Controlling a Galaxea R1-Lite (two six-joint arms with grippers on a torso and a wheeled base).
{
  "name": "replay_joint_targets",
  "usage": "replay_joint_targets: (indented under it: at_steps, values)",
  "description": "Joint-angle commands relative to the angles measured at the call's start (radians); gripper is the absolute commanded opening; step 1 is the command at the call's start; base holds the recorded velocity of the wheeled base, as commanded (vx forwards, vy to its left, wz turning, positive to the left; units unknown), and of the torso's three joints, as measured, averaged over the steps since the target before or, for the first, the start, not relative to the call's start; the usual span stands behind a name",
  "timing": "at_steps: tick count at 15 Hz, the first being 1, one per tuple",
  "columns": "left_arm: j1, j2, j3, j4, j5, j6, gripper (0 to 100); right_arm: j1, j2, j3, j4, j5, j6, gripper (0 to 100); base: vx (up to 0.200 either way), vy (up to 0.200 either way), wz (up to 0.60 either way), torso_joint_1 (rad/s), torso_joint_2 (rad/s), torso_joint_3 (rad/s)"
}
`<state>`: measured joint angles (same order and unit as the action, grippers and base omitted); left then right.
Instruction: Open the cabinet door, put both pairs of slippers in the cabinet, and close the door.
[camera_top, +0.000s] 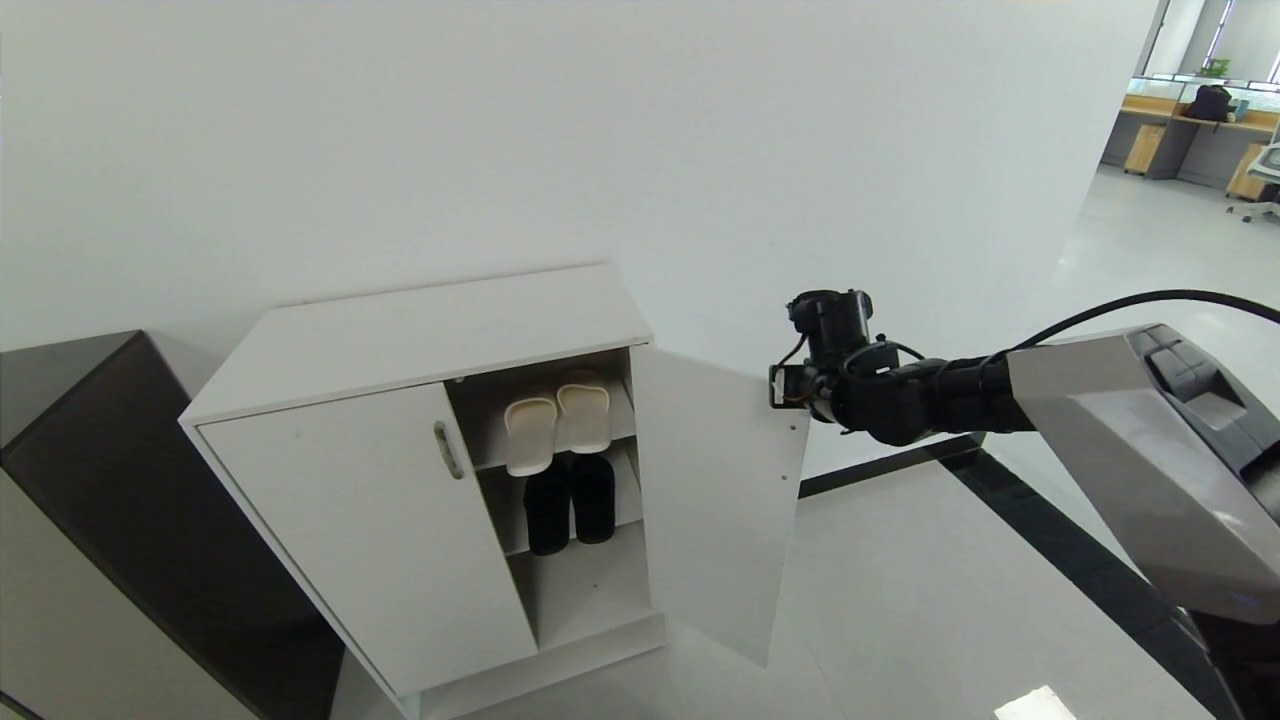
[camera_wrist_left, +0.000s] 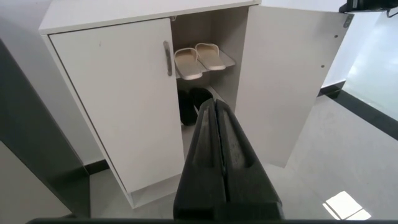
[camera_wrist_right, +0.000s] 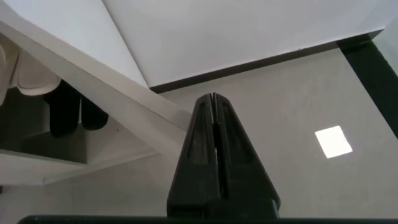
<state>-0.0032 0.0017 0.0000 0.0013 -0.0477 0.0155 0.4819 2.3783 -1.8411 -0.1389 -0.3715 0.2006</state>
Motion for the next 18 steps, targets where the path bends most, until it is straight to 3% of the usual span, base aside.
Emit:
replay_joint_targets:
  at_steps: [1, 8, 18]
  values:
    - [0.000, 0.001, 0.000, 0.000, 0.000, 0.000, 0, 0.037, -0.074, 0.083, -0.011, -0.001, 0.008, 0, 0.000, 0.000, 0.00, 0.000, 0.00, 0.000]
    - [0.000, 0.001, 0.000, 0.000, 0.000, 0.000, 0, 0.201, -0.264, 0.431, -0.231, -0.003, 0.011, 0, 0.000, 0.000, 0.00, 0.000, 0.00, 0.000]
    - [0.000, 0.001, 0.000, 0.000, 0.000, 0.000, 0, 0.126, -0.160, 0.442, -0.306, 0.005, -0.083, 0, 0.000, 0.000, 0.00, 0.000, 0.00, 0.000]
